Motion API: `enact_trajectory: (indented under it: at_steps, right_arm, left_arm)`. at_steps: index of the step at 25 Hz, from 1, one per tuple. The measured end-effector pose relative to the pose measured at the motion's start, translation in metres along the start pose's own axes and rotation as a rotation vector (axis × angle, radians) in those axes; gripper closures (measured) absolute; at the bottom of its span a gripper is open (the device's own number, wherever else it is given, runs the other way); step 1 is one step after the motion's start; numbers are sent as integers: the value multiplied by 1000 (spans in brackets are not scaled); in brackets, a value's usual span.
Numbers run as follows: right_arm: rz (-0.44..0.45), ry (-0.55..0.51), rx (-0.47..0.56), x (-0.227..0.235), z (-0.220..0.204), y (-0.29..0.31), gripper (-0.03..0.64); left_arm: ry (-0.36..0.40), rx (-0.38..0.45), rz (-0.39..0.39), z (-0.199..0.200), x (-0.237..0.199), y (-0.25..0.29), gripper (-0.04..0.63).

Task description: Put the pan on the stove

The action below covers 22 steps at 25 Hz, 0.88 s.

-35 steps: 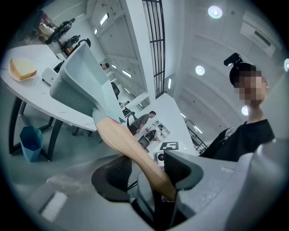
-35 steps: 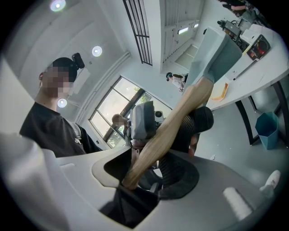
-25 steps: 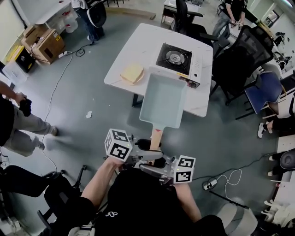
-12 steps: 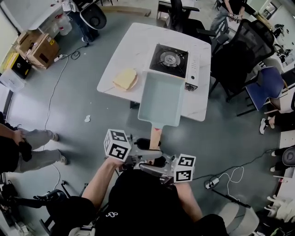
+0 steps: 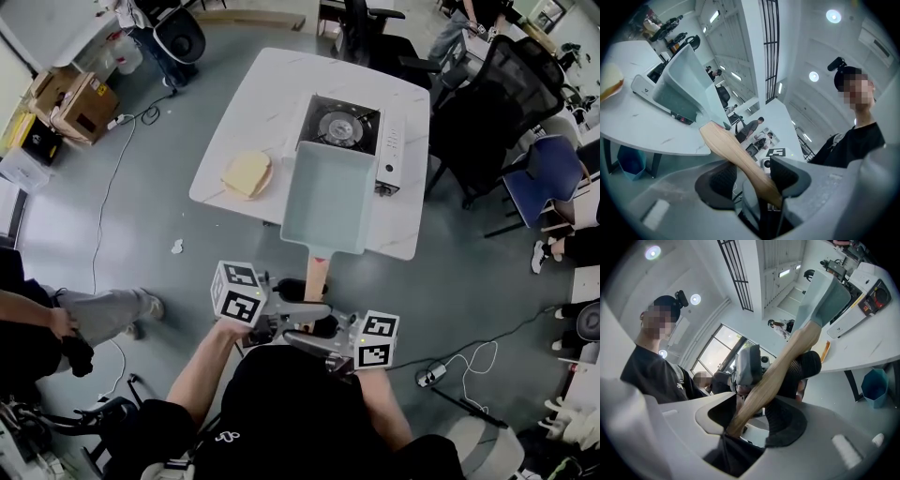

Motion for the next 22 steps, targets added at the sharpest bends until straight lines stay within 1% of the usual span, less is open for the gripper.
enact_trajectory:
  at_steps: [15, 22]
  right_arm:
    - [18, 12, -6, 36, 60, 3, 420]
    - [19, 7, 8, 55, 81, 5, 419]
  left_arm:
    - [-8, -3, 25, 57, -35, 18, 370]
    - [-2, -5, 20, 77, -55, 24, 370]
Point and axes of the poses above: the fingertips, and each gripper's own axes: y forward along the fingers, x to its right, z out of its top, the point moved 10 cm from there along -y, backward along the fingers, and after that the axes turned 8 degrees about x, right-handed, at the moved point
